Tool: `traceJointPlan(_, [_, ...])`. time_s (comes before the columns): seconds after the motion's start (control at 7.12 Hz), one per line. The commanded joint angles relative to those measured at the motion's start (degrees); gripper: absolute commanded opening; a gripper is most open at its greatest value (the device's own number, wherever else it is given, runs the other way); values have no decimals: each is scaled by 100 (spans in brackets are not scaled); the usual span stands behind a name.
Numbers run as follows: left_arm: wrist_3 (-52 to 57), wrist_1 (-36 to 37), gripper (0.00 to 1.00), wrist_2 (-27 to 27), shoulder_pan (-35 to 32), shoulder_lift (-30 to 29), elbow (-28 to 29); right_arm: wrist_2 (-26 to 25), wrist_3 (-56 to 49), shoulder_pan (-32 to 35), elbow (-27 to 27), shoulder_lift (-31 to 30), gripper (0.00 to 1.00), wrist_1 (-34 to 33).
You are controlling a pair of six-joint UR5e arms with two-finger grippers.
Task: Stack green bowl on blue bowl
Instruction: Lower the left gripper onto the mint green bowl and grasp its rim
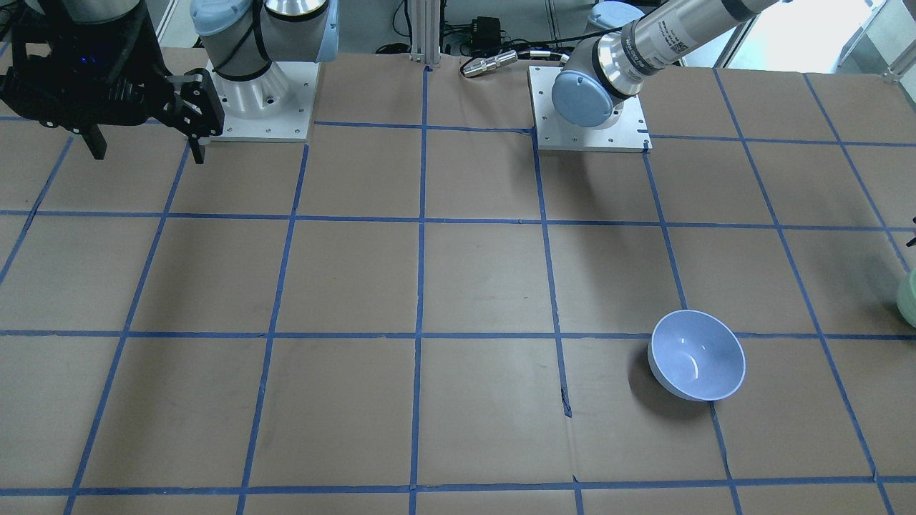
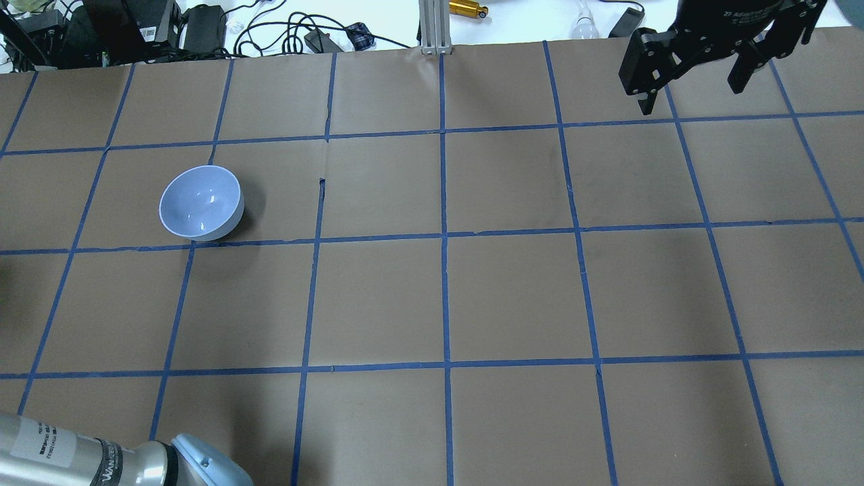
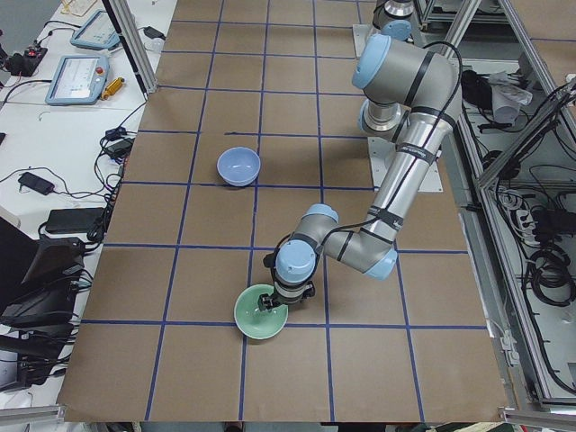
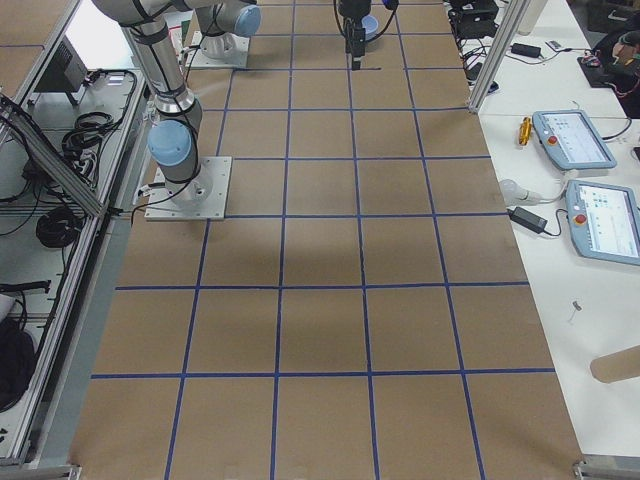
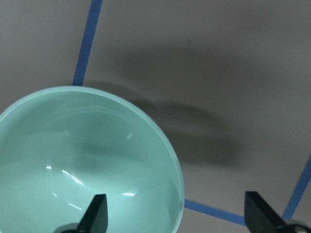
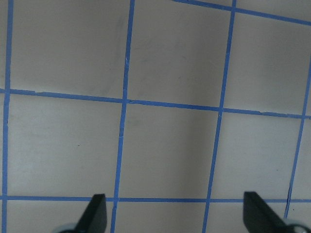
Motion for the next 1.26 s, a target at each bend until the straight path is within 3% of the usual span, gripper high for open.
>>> traceJointPlan(0.0, [6, 4, 100, -9, 4, -255, 201, 0, 0, 6, 0, 0, 100, 0])
traceJointPlan(0.7, [-2, 4, 96, -9, 4, -353, 202, 0, 0, 6, 0, 0, 100, 0])
traceJointPlan(0.98, [6, 12, 77, 0, 4, -397, 210, 0, 0, -2, 0, 0, 100, 0])
traceJointPlan(1.12, [6, 21, 46, 8, 4, -397, 210, 0, 0, 6, 0, 0, 100, 0])
